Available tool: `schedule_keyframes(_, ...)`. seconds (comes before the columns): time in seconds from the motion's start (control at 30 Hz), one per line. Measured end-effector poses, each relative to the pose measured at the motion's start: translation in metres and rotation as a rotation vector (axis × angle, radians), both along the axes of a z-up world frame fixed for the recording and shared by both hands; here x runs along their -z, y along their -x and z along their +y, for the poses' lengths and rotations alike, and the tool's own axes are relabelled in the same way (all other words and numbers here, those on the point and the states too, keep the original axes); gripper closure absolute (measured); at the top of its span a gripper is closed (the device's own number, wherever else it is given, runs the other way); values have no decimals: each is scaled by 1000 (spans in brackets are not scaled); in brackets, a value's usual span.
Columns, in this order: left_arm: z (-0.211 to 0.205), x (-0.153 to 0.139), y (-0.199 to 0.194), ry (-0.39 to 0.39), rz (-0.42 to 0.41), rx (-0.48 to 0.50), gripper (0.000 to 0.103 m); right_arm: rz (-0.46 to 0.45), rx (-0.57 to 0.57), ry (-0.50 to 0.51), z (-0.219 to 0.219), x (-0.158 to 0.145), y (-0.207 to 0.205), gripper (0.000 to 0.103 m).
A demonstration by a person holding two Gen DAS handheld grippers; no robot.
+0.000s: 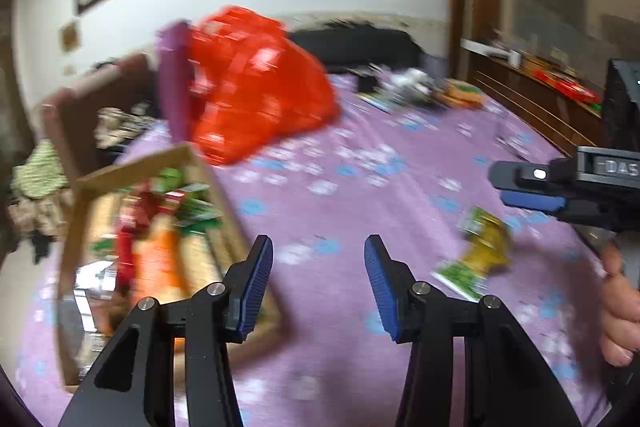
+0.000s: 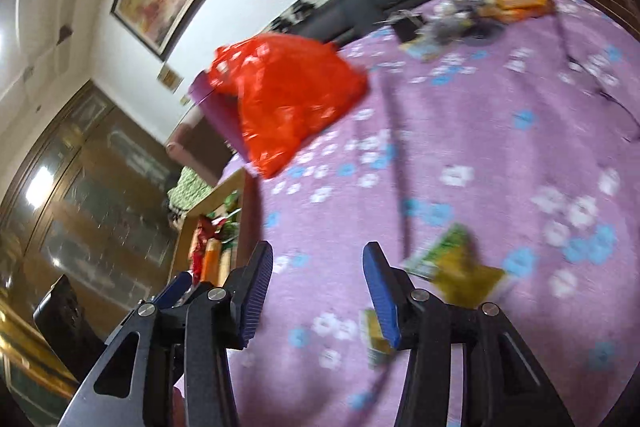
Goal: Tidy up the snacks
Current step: 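Move both grippers back toward the yellow-green bags on the table, then grasp a yellow-green bag with the right gripper while the left grasps another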
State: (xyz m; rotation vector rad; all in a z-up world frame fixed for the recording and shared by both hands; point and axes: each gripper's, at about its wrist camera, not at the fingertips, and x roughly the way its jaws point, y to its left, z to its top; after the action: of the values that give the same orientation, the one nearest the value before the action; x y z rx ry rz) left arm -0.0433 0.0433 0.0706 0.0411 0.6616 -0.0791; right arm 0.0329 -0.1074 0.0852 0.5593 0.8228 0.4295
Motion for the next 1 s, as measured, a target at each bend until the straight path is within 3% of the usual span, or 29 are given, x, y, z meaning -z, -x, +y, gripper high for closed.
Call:
schedule_keyframes(0.1,-22,8,-5,34,55,113,55,28,36,-15,-18,8,4,52)
schedule_keyframes(0.17,-41,12,-7,54,90,213,43,38,54,-34,-26,11,5,52)
schedule_keyframes(0.43,-99,38,-32,-66,190,373,41,63,93,-44,-44,15,8,52)
schedule_keyframes(0.53,-112,47,-42,-100,211,375,45,65,106,-37,-50,16,9,52)
schedule_keyframes(0.63,-118,51,-50,-105,219,369,68,74,115,-26,-53,17,8,52)
schedule_keyframes(0.67,-117,53,-53,-101,230,359,71,77,114,-23,-54,17,8,52)
schedule_keyframes(0.83,-96,50,-53,-1,225,325,74,91,82,42,-46,13,3,52)
schedule_keyframes(1.0,-68,41,-54,33,203,240,76,120,15,260,-23,23,-17,52)
